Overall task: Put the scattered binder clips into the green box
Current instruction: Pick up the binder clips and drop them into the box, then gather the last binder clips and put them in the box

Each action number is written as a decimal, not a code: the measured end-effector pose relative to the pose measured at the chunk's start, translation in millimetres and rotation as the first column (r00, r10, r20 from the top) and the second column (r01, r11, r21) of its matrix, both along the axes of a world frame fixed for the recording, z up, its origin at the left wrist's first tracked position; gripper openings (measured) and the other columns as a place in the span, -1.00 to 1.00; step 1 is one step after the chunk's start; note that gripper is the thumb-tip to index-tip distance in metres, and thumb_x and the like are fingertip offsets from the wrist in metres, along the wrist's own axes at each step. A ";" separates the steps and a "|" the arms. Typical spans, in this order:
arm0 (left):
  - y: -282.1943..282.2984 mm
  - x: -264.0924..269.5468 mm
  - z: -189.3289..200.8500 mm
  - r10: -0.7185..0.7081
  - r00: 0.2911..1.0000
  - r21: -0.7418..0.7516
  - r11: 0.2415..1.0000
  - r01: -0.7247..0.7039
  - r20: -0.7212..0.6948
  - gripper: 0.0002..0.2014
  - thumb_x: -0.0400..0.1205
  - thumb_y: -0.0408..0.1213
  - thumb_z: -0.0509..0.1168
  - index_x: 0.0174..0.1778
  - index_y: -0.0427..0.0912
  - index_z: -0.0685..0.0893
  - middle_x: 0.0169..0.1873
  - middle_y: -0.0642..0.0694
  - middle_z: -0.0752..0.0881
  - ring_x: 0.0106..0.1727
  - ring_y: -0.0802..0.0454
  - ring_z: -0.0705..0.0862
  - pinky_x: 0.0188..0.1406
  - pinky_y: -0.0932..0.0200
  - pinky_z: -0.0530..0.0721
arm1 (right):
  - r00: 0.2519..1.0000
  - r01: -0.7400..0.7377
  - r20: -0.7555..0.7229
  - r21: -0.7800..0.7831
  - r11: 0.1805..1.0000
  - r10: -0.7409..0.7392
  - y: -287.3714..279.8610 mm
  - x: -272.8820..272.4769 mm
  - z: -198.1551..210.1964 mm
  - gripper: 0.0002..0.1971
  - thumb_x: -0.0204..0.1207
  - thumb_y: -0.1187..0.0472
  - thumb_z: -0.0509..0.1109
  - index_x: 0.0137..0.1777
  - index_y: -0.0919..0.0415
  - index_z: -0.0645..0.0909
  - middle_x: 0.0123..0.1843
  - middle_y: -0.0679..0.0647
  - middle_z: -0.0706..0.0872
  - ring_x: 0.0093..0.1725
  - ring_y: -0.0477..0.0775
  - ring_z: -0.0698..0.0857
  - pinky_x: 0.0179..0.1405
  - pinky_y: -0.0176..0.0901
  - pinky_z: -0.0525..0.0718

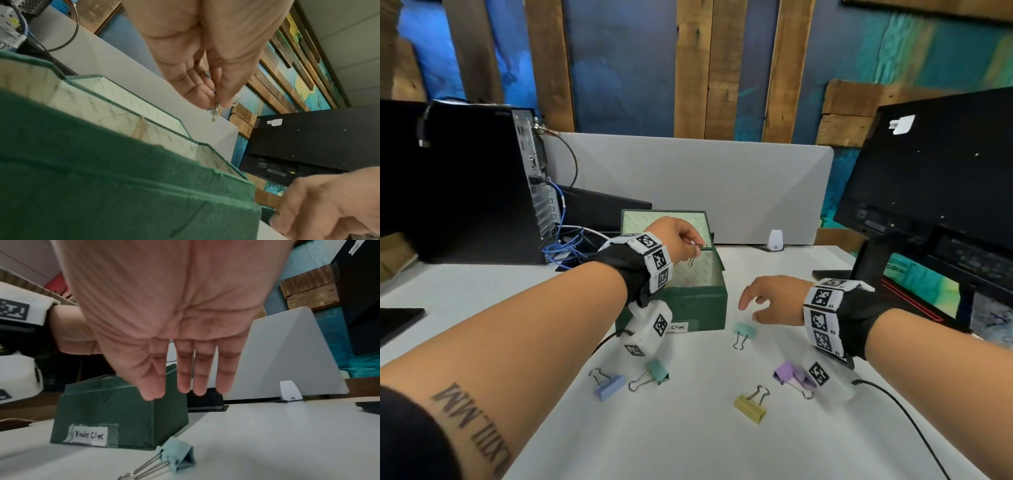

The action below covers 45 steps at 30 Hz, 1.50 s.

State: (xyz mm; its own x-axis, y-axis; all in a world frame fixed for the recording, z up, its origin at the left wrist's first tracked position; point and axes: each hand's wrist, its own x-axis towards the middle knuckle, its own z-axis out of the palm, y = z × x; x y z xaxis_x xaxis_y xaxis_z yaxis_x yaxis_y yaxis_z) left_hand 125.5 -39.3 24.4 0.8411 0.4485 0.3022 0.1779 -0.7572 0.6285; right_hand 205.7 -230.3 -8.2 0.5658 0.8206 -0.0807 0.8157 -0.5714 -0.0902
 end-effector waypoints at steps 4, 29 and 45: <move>5.2 -0.1 -1.7 0.005 1.000 0.011 1.000 -0.005 -0.009 -0.91 0.49 -0.27 0.46 -0.11 -0.03 0.76 -0.18 0.01 0.68 -0.15 0.07 0.63 -0.25 0.41 0.51 | 1.000 -0.018 -0.024 -0.043 0.999 0.017 5.3 -3.0 -3.9 -0.72 0.54 0.14 0.34 0.24 -0.06 0.61 0.33 -0.04 0.60 0.26 -0.01 0.62 0.19 -0.23 0.52; 52.5 -37.8 -31.0 0.303 0.932 0.155 0.949 -0.275 -0.200 -0.19 0.47 -0.08 0.45 0.58 0.17 0.15 0.50 -0.20 0.31 0.45 -0.26 0.42 0.39 -0.12 0.45 | 0.998 -0.041 0.050 0.093 0.995 0.037 38.3 -4.0 3.3 -0.71 0.59 0.19 0.24 0.30 0.07 0.54 0.35 0.06 0.56 0.31 0.09 0.58 0.31 -0.10 0.55; 64.2 -46.6 -60.4 0.107 0.951 0.040 0.994 -0.100 -0.289 -0.16 0.55 0.02 0.33 0.61 0.25 -0.08 0.56 -0.28 0.29 0.40 -0.26 0.53 0.30 0.00 0.56 | 0.995 -0.093 0.050 0.051 0.994 0.091 76.5 -22.3 26.8 -0.71 0.57 0.15 0.25 0.27 0.01 0.61 0.15 -0.04 0.65 0.18 0.01 0.64 0.14 -0.25 0.55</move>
